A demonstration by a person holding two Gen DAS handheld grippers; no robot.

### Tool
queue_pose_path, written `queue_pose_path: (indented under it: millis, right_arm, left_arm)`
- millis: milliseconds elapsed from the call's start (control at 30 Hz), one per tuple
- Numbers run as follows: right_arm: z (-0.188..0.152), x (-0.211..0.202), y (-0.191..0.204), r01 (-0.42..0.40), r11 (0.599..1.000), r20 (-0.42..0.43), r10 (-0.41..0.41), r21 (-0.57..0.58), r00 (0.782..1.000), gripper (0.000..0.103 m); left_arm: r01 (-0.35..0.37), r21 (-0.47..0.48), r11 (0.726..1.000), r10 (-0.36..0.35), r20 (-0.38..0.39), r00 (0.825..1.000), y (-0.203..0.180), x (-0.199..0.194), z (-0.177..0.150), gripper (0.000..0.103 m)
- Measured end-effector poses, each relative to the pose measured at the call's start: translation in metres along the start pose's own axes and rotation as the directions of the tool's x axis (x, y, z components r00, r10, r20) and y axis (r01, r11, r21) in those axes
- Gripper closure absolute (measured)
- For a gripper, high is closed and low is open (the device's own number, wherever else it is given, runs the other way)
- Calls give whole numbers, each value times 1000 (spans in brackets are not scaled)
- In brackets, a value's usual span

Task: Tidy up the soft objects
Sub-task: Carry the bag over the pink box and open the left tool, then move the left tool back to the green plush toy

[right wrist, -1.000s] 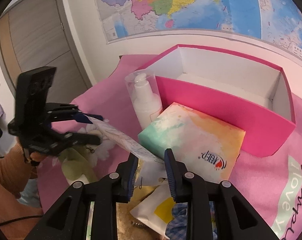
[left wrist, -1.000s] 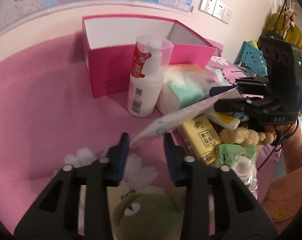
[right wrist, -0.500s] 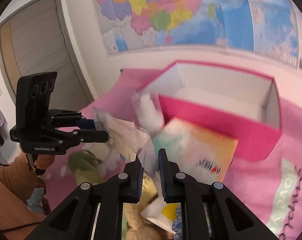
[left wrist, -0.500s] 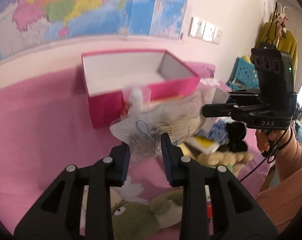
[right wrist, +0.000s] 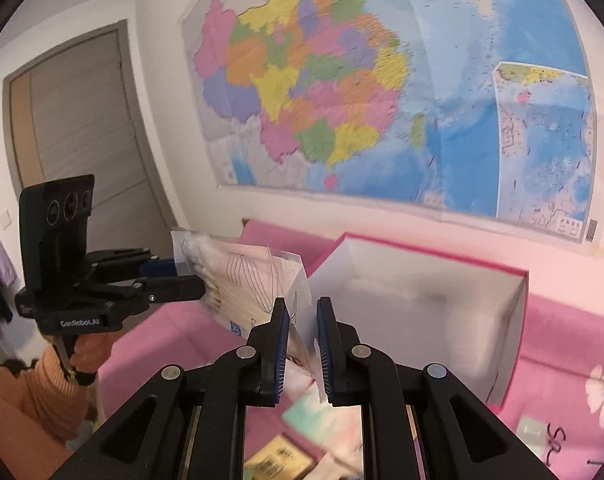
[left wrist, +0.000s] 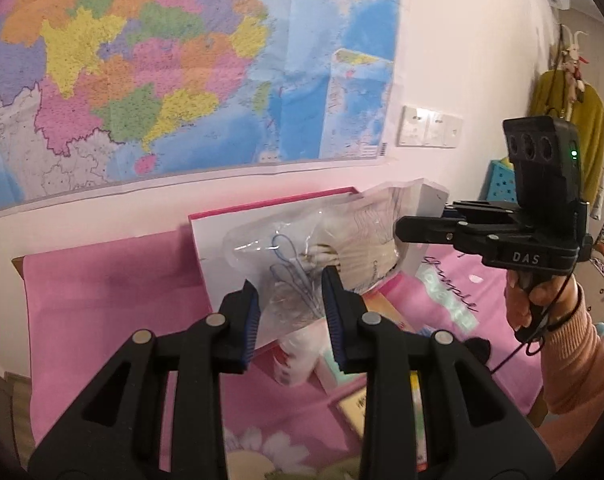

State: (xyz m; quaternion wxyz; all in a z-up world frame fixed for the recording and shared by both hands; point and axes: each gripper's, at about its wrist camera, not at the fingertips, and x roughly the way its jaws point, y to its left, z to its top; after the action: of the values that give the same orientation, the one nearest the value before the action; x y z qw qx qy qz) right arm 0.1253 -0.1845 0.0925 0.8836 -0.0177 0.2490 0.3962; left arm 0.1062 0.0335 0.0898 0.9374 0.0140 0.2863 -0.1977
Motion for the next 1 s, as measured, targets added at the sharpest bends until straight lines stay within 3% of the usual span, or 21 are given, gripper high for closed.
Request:
queue_pose_path:
  millis: [300, 533, 600, 733, 867, 1000]
  right_arm:
    - [13, 50, -41, 45, 995, -81, -38, 85, 996, 89]
    - [1, 100, -77, 61, 980, -205, -21, 189, 978, 88]
    - [-3, 116, -84, 80, 973, -250, -24, 216, 968, 79]
    - [-9, 138, -91, 148, 963, -323, -70, 224, 944, 54]
    - [-10, 138, -94, 185, 958, -333, -105, 221, 937, 50]
    - [-13, 116, -84, 148, 966, -292, -82, 213, 953, 49]
  left_arm:
    - [-23, -93, 995, 9, -146, 989, 28, 73, 12, 71]
    - [-98, -150, 984, 53, -276, 960, 45, 123, 5, 70]
    - [-131, -155, 979, 80, -298, 951, 47, 130, 4, 70]
    - [-189, -169, 967, 131, -306, 943, 50, 131, 3, 70]
    - [-195, -191, 962, 140, -269, 953, 54, 121, 4, 70]
    - [-186, -188, 964, 147, -204, 968, 48, 98, 2, 69]
